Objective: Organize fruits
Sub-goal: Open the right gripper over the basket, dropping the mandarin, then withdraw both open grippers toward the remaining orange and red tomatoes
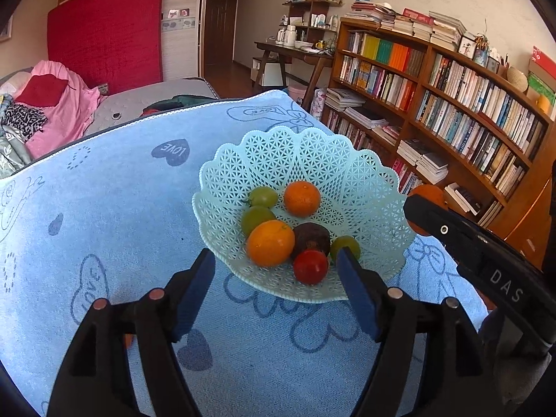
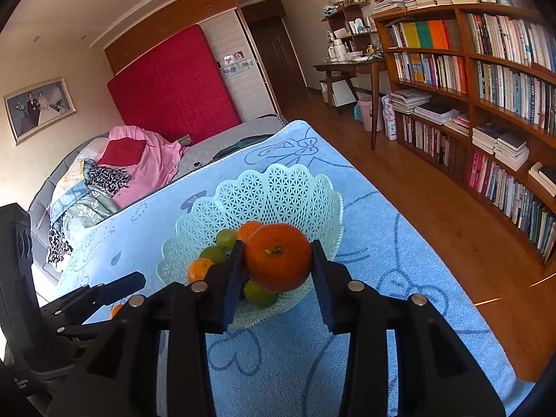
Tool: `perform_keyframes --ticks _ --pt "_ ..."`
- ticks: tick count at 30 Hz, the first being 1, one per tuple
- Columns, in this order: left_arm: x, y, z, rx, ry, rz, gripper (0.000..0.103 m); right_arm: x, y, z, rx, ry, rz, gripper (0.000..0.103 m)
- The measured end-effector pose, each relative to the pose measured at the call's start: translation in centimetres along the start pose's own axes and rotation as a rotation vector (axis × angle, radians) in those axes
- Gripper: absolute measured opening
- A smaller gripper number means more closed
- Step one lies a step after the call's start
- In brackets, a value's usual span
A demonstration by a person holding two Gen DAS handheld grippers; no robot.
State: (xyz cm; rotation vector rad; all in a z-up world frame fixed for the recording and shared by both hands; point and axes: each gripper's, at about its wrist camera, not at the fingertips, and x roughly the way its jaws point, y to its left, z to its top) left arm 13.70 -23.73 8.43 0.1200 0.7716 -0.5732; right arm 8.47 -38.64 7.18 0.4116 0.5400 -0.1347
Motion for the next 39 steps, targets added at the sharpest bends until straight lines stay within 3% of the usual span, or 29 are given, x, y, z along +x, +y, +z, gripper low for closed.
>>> perform_keyframes --ticks 6,9,27,31,39 --pt "0.0 0.5 -0.2 -0.016 0.007 0.022 0.082 0.2 -0.5 -0.1 0.029 0.005 -0.013 0.04" --pt "0.0 0.7 -0.2 -0.025 0.014 0.031 0.083 0.0 -0.8 -0.2 0.043 -0.01 -0.016 0.05" --pt "-0.8 1.5 -0.7 -0.012 0.01 0.11 0.087 -0.4 0.1 -0.9 0.044 0.003 -0.003 0.05" --pt "-1.2 1.6 -0.9 0.0 0.001 0.133 0.087 -0.6 0.4 -1.1 0.042 0.003 0.001 0.055" --pt "-2.3 2.0 -1.2 -0.002 -0.009 0.145 0.09 -1.1 1.5 -1.6 0.027 0.008 0.011 0.056"
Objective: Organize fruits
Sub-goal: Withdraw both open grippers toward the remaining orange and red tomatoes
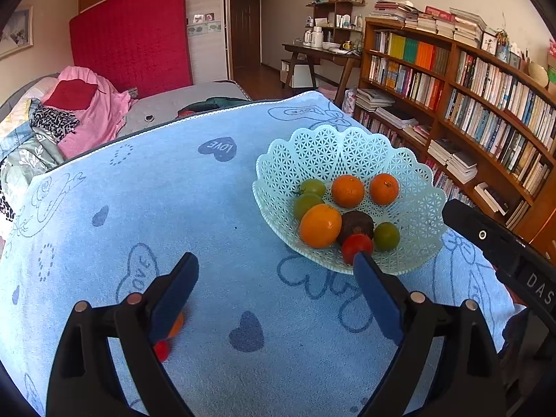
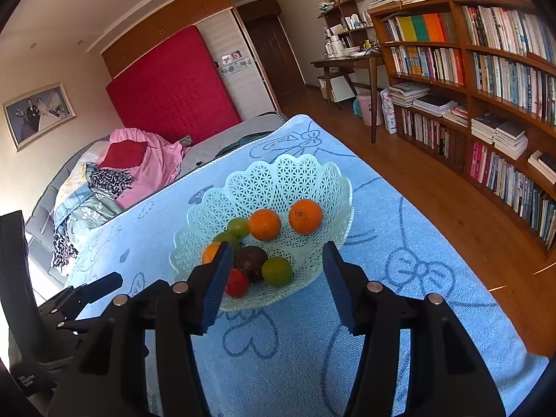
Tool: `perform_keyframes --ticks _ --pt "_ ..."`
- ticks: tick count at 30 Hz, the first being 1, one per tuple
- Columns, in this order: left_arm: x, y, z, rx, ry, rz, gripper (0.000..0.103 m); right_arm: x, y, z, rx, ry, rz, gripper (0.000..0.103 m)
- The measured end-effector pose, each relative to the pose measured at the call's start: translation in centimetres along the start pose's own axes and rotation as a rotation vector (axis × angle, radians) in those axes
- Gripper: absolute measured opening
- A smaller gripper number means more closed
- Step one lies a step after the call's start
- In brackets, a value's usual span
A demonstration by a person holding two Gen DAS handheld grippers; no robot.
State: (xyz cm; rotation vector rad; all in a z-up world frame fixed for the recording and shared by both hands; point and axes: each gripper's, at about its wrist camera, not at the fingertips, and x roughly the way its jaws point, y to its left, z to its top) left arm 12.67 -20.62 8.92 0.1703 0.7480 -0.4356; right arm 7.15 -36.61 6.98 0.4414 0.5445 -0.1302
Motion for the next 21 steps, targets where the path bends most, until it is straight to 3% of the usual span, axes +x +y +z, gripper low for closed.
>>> perform_keyframes --ticks 4,17,21 --pt "-0.3 0.4 -0.3 -0.006 0.007 0.011 0.091 -0.2 0.4 -0.3 -0.002 0.003 0.008 0.069" --pt "-1.2 2.9 -1.5 -0.044 0.017 0.05 0.091 -0.4 1.8 -1.2 -0.011 0.027 0.029 0.076" --pt "-1.5 4.5 -2.2 -0.069 0.026 0.075 0.091 -0.2 2.3 -1.6 -0.017 0.043 0.047 0.084"
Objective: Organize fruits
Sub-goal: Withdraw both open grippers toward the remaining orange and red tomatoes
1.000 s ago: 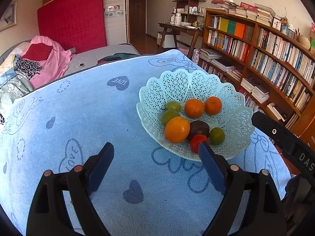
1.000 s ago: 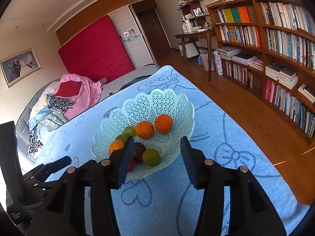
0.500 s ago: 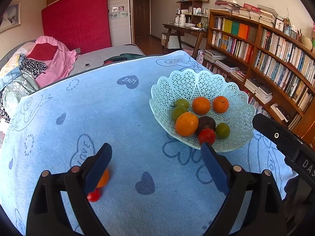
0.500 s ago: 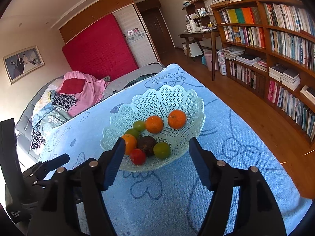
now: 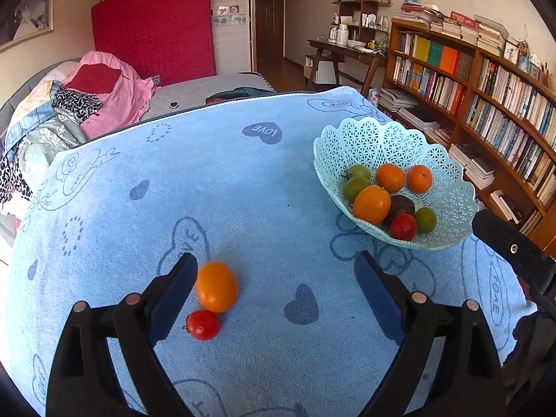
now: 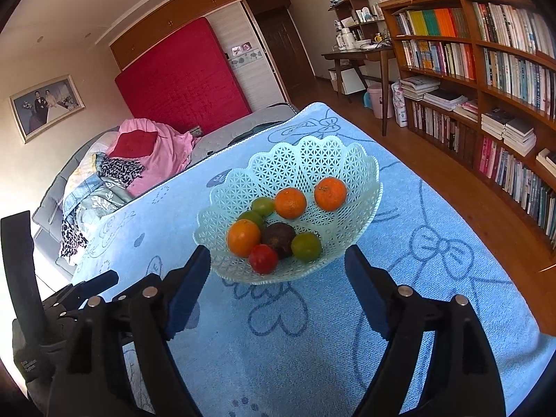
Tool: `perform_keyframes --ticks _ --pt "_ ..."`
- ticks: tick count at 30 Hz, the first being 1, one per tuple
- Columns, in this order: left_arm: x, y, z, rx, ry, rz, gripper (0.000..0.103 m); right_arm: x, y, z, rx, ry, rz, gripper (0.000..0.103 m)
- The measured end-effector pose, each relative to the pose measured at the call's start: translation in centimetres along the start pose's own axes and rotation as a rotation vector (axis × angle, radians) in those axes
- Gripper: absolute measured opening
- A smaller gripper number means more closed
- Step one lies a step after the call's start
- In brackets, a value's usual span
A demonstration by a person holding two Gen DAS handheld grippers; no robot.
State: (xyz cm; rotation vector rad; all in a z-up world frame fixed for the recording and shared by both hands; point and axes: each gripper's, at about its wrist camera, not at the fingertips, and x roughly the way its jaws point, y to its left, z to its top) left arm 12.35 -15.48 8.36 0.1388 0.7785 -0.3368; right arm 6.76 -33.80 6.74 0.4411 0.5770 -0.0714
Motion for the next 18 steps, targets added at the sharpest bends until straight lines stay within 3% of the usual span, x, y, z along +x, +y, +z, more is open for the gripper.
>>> perform_keyframes --ticks 18 --pt "0.1 8.0 -3.2 -0.12 0.056 0.108 0.091 1.8 3.7 -2.8 -0.086 0.087 0.067 0.084"
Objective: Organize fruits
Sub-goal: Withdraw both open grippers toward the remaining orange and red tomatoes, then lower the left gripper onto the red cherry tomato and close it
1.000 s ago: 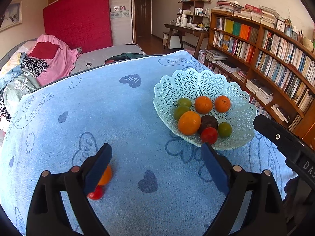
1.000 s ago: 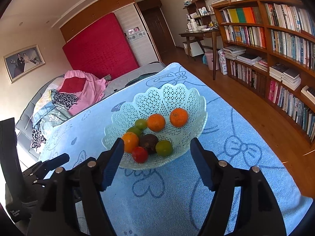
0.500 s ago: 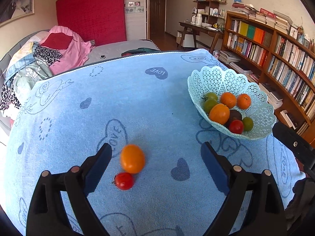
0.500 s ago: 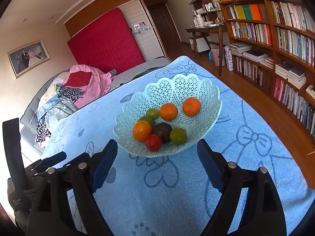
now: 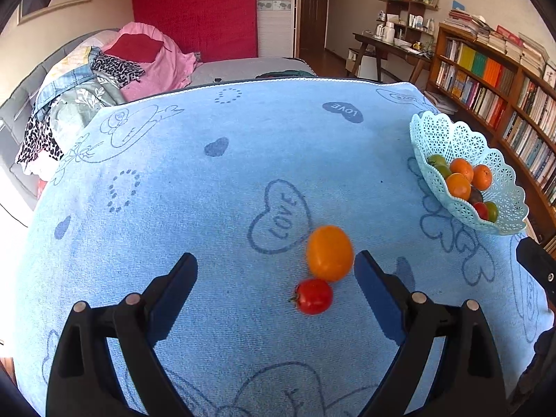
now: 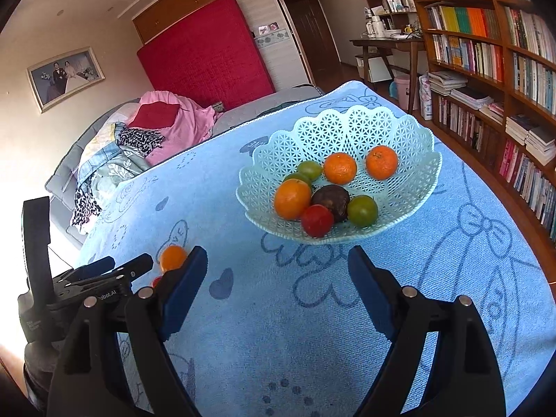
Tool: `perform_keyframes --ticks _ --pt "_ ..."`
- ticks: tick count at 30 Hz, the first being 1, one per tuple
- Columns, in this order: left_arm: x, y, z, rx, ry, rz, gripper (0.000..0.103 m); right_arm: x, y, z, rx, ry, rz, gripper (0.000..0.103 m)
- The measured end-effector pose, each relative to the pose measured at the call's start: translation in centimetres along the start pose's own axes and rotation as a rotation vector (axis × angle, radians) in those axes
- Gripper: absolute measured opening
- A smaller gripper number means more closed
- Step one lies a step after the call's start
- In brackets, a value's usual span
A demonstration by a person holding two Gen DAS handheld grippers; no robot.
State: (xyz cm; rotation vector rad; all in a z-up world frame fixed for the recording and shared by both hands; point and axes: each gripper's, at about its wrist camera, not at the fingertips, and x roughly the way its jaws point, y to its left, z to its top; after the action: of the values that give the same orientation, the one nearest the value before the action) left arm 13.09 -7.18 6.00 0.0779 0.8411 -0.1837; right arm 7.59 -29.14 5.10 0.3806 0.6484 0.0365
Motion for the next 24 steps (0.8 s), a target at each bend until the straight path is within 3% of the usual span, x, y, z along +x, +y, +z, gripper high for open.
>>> perform_keyframes --ticks 10,24 --pt "1.1 1.7 -2.0 -0.008 0.048 0.004 0.091 1.4 1.6 -1.0 -0.031 0.046 0.017 0.084" --pt "2.4 -0.6 -2.6 0.059 0.075 -0.044 0.088 2.2 1.6 -1.3 -0.027 0.067 0.025 0.084"
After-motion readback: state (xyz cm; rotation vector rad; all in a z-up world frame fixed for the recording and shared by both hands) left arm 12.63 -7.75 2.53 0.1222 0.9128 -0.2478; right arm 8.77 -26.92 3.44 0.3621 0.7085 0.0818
